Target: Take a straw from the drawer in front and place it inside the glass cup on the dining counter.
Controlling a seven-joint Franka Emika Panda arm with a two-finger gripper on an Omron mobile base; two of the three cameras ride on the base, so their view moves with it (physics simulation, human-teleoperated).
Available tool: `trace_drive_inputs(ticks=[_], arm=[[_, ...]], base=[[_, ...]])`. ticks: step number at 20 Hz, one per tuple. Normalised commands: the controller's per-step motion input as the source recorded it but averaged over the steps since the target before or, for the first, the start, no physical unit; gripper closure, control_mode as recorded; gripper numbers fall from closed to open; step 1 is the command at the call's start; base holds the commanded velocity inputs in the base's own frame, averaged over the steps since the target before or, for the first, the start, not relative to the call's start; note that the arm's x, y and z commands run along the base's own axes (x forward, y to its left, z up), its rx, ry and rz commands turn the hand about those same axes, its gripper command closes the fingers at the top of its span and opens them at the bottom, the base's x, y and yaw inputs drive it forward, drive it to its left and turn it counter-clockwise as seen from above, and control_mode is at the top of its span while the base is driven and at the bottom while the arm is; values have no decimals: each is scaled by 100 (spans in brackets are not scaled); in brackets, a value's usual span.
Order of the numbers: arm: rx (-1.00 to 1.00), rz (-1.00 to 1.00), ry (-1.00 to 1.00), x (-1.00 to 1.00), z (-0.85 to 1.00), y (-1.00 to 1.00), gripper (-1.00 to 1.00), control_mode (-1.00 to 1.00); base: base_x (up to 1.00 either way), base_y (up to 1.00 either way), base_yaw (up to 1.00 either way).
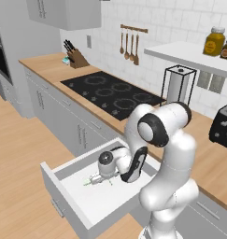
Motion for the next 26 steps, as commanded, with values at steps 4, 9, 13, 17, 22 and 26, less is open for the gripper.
trace_drive_inputs(ticks=[4,9,13,17,22,26], arm=[[6,0,14,51,17,0,-100,-100],[1,1,22,37,0,1,-100,-100],[0,4,16,28,0,16,-100,-100],[0,3,11,37,0,30,-100,-100],[0,0,11,46,0,35,-100,-100],[-3,0,11,42,-1,25,-100,-100]], base=[[0,0,0],[0,0,0],[0,0,0],[0,0,0],[0,0,0],[0,0,0]])
